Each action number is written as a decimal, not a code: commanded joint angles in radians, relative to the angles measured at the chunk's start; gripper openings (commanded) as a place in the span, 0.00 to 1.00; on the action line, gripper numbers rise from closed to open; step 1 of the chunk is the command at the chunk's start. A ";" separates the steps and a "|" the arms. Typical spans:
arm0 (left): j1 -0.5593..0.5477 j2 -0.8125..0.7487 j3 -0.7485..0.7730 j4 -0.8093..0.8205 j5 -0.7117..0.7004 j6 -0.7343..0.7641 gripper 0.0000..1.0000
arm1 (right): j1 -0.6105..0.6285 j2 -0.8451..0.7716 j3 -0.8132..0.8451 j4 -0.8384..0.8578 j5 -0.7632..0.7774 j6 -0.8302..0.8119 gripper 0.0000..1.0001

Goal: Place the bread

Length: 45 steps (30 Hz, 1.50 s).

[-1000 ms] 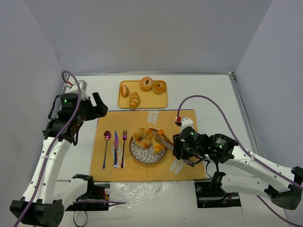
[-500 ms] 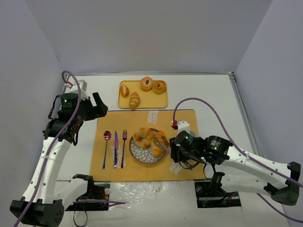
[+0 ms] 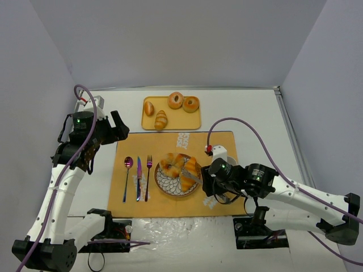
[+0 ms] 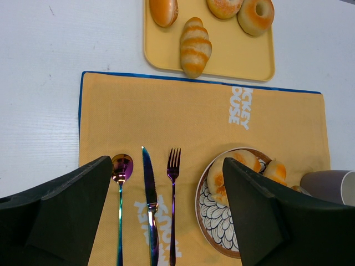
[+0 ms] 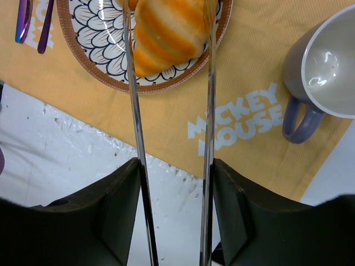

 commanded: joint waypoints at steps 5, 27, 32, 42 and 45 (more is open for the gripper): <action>0.004 -0.004 0.018 0.068 0.012 0.003 0.78 | 0.013 -0.015 0.088 0.022 0.066 0.018 0.48; 0.004 -0.007 0.020 0.068 0.014 0.001 0.78 | -0.444 0.302 0.456 0.183 0.206 -0.278 0.49; 0.004 -0.004 0.020 0.067 0.016 0.003 0.78 | -0.684 0.442 0.518 0.259 0.102 -0.342 0.48; 0.004 -0.001 0.018 0.068 0.021 0.001 0.78 | -1.028 0.725 0.601 0.396 0.019 -0.311 0.47; 0.004 -0.002 0.018 0.068 0.018 0.001 0.78 | -1.078 0.839 0.646 0.426 0.014 -0.301 0.48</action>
